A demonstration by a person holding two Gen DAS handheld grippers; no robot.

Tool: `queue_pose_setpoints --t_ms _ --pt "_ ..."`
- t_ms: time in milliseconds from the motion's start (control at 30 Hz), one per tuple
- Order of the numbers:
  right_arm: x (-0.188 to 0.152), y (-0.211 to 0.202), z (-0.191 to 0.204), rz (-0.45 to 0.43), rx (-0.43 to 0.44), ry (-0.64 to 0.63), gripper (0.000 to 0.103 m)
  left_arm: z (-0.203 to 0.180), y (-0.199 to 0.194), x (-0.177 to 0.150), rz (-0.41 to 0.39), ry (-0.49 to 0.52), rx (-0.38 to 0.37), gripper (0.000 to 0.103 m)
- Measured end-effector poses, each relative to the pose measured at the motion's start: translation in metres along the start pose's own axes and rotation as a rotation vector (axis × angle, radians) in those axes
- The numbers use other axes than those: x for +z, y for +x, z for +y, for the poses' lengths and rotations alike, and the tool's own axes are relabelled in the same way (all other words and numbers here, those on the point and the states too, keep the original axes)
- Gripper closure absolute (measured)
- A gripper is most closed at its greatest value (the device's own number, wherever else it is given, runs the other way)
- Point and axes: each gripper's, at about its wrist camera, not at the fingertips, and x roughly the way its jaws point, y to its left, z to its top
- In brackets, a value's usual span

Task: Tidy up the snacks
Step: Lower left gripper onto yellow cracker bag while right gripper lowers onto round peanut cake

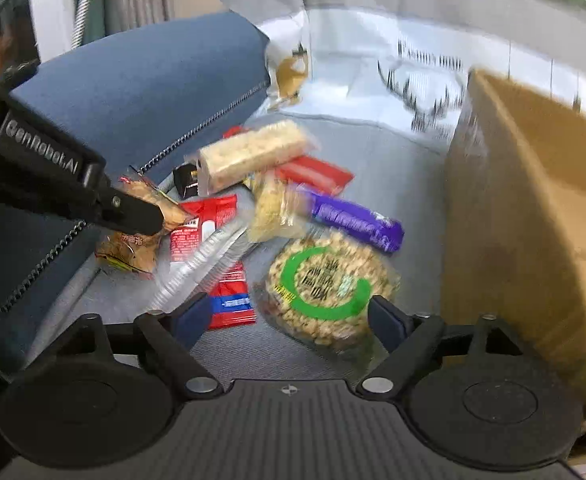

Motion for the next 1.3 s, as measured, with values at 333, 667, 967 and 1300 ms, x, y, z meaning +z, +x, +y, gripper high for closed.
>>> queue_pose_setpoints --t_ms 333,667,967,1300 --pt "0.009 0.015 0.002 -0.021 -0.007 0.063 0.001 -0.004 0.009 0.001 0.024 0.035 0.021 0.069" --pt "0.012 0.023 0.006 -0.043 -0.127 0.017 0.014 -0.002 0.005 0.001 0.011 0.011 0.039 0.067" --pt "0.007 0.014 0.012 -0.102 -0.14 -0.091 0.089 -0.008 0.007 0.0 0.004 0.029 0.058 0.067" --pt "0.0 0.007 0.018 -0.121 -0.083 -0.17 0.103 0.0 0.0 0.0 -0.022 -0.003 0.054 0.065"
